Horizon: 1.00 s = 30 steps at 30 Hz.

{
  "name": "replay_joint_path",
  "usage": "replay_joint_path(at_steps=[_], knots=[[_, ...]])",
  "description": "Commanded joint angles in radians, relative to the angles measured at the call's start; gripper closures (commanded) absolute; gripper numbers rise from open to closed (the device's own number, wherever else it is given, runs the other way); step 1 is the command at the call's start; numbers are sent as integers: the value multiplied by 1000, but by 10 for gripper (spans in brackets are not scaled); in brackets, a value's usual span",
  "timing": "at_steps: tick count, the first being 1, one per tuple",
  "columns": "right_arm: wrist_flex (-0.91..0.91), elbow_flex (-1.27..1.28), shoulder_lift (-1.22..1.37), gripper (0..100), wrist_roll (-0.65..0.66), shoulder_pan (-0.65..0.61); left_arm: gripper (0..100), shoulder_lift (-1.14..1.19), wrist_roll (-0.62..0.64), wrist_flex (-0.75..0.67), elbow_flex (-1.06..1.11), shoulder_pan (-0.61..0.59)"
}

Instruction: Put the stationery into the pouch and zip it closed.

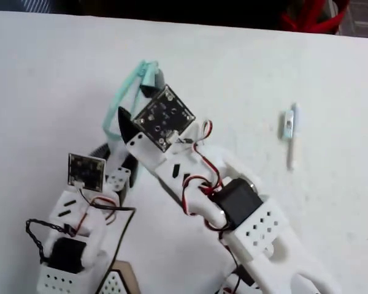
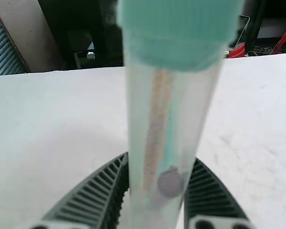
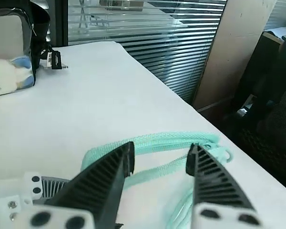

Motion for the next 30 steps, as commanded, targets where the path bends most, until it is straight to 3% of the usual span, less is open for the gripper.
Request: replay_joint_path(at_steps=[1, 6, 8, 13, 19, 23, 28, 30], knots=[[25, -84, -28, 808, 5, -4, 828, 7, -11, -12, -6, 2], [77, -141, -30, 808, 5, 4, 828, 7, -11, -12, -5, 2], [122, -169, -30, 808, 5, 62, 828, 7, -11, -12, -5, 2], [217, -176, -28, 808, -15, 308, 831, 7, -11, -9, -6, 2], [277, 20, -22, 808, -224, 610, 831, 7, -11, -11, -6, 2], [70, 345, -19, 808, -315, 697, 831, 7, -12, -12, -5, 2], [-394, 740, -28, 808, -341, 688, 831, 7, -12, -12, -2, 2], [-484, 792, -28, 808, -341, 696, 831, 7, -12, -12, 0, 2]])
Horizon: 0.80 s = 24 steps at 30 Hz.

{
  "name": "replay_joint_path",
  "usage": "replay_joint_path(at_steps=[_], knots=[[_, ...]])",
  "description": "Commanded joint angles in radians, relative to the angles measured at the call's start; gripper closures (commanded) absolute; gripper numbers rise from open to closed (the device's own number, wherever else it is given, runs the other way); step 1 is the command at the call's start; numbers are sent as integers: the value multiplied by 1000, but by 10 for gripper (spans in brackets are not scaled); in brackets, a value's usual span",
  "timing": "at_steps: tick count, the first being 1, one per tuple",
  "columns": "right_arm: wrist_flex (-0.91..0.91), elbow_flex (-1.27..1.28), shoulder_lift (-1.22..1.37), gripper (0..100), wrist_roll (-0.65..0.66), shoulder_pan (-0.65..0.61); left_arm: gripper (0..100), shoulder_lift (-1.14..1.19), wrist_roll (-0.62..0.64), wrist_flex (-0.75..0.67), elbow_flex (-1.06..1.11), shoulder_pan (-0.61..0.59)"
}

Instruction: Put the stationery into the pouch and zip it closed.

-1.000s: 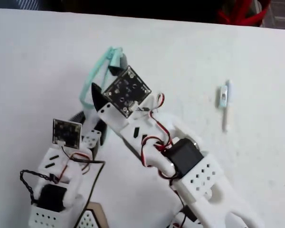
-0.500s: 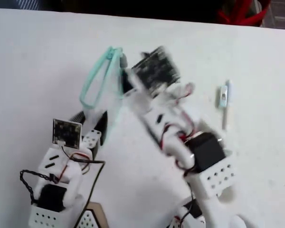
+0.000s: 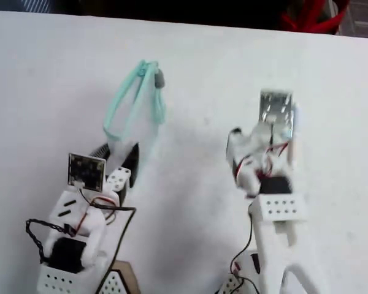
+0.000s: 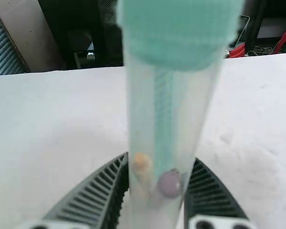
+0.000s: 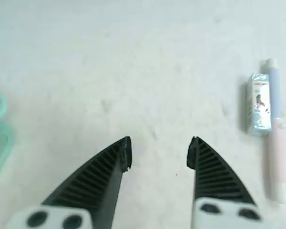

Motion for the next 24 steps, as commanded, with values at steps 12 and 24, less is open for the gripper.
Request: replay_joint_path(at_steps=[12, 24], knots=[[-199, 89, -27, 808, -3, 16, 831, 7, -12, -12, 0, 2], [-200, 92, -25, 808, -3, 15, 831, 7, -3, 18, -69, -50]])
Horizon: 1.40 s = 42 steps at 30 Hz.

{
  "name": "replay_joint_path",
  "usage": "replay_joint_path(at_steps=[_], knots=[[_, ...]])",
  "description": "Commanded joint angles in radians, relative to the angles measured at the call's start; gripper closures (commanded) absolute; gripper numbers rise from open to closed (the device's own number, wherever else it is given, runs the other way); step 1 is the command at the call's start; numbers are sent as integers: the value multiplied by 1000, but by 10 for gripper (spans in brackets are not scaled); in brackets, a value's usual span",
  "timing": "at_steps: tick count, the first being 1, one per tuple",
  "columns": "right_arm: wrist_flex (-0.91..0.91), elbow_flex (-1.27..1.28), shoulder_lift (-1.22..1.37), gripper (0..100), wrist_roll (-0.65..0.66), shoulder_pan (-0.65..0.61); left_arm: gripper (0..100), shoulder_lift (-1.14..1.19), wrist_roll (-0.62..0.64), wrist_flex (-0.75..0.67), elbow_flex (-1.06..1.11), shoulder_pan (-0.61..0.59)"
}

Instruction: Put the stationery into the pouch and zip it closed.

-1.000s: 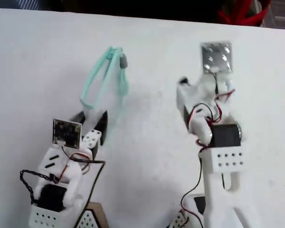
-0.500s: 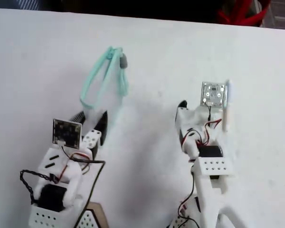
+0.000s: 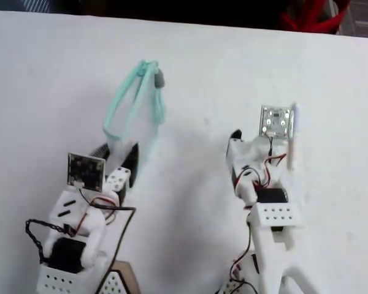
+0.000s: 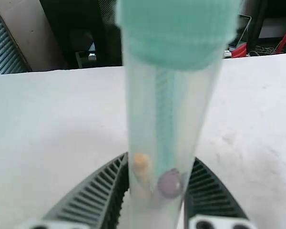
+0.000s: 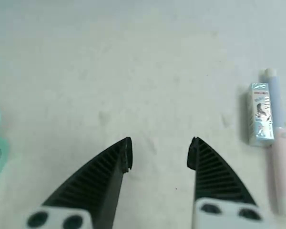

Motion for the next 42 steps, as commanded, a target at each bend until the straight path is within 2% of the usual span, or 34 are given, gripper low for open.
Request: replay_joint_path(at_steps=[1, 6, 11, 14, 19, 22, 26, 30, 34, 38, 42], knots=[[-22, -5, -24, 808, -3, 5, 830, 5, -3, 34, -86, -38], [-27, -5, -19, 808, -3, 5, 834, 5, -9, 95, -147, -7], [-27, -5, -19, 808, -3, 5, 983, 5, -92, 91, -152, 85], [-27, -5, -19, 808, -3, 10, 960, 5, -64, 48, -146, 143], [-27, -5, -19, 808, -3, 48, 968, 7, -46, -140, -146, 234], [-27, -3, -19, 808, -3, 68, 968, 8, -46, -193, -146, 278], [-27, -3, -19, 808, -3, 68, 966, 8, -46, -218, -110, 303], [-27, -3, -19, 808, -3, 68, 966, 8, -48, -288, 28, 308], [-27, -3, -19, 808, -3, 70, 969, 5, -117, -275, 60, 308], [-27, -3, -19, 808, -5, 70, 959, 4, -110, -264, 61, 306], [-27, -3, -21, 807, -11, 70, 906, 4, -109, -239, 63, 302]])
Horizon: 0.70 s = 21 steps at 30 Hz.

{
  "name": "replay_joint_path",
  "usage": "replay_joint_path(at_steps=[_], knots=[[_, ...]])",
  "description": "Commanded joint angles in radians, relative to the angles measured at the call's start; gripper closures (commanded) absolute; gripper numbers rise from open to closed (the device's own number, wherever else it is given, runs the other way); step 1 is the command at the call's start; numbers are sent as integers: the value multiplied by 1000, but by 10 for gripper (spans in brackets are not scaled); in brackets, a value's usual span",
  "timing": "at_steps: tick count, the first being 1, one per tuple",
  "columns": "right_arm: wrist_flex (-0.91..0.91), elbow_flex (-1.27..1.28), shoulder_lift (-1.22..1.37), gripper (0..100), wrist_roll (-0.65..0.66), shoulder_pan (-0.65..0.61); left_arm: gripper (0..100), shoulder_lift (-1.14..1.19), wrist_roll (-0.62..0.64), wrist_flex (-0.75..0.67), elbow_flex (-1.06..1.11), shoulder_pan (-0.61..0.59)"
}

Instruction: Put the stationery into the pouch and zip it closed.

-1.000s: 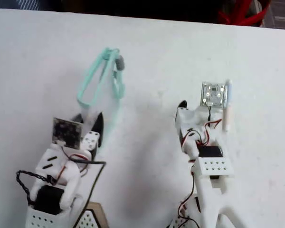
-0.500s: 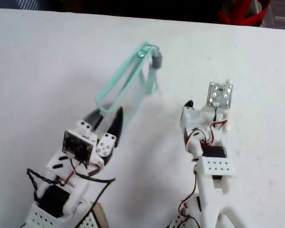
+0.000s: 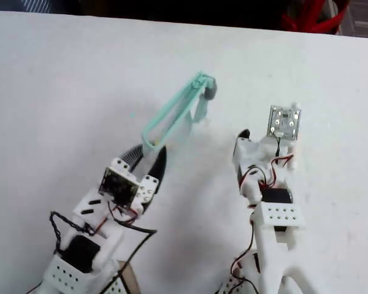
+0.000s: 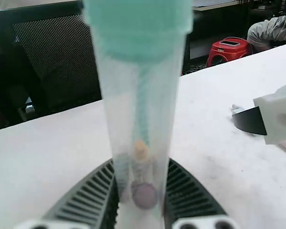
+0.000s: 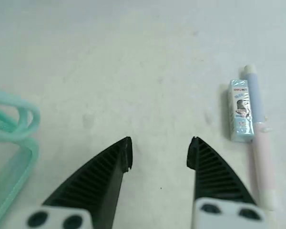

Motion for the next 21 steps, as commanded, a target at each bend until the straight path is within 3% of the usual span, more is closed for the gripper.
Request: replay_joint_path(at_steps=[1, 13, 21], knots=[[-27, -3, -21, 807, -11, 13, 904, -12, -6, 28, -21, 2], [-22, -8, -18, 805, -11, 13, 904, -12, -6, 51, -14, -21], [-21, -8, -16, 805, -11, 10, 832, -12, -6, 288, -166, -61]])
